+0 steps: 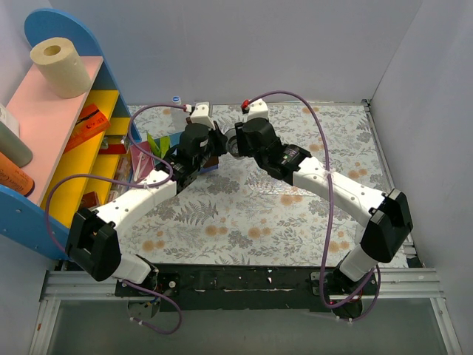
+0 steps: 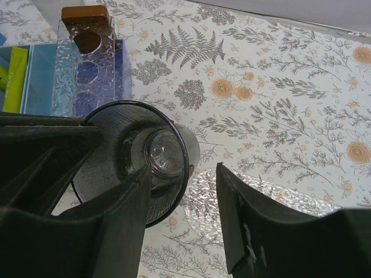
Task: Prepare toiletry sets of a toothbrush and toothpaste on the tray
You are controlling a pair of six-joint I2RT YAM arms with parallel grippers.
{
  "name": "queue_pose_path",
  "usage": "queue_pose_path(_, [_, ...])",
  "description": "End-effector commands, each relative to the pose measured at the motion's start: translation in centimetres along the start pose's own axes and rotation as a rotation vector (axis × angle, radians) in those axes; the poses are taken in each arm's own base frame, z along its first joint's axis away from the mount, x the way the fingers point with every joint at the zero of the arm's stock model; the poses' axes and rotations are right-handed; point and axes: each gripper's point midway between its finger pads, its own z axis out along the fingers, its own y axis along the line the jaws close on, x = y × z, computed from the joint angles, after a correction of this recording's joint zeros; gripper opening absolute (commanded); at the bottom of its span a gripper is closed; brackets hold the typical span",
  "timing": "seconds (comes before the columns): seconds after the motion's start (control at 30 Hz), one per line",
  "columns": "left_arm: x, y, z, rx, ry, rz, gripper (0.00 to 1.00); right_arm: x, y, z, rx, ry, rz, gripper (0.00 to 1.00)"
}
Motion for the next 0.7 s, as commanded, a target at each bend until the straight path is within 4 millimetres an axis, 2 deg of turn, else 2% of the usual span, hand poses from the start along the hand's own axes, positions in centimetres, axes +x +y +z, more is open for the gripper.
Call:
queue_pose_path(0.0, [-3.7, -2.4, -0.8, 0.077, -0.12, -0.051, 0.0, -3.2, 0.0, -0.1, 0.012, -0.102, 0.076, 0.54])
queue_pose_path(0.03, [-3.6, -2.4, -0.8, 0.077, -0.119, -0.05, 0.0, -2.6, 0.2, 0.0, 0.002, -0.094, 0.073, 0.52])
queue_pose_path(0.33, [-3.0, -2.8, -0.8, 0.09, -0.115, -0.043, 0.0, -1.8, -0.5, 0.6, 0.04, -0.079, 0.066, 0.44])
queue_pose_path(0.67, [-3.1, -3.1, -1.2, 0.091, -0.127, -0.037, 0.0, -0.4, -1.4, 1.2, 0.087, -0.046, 0.036, 0.42])
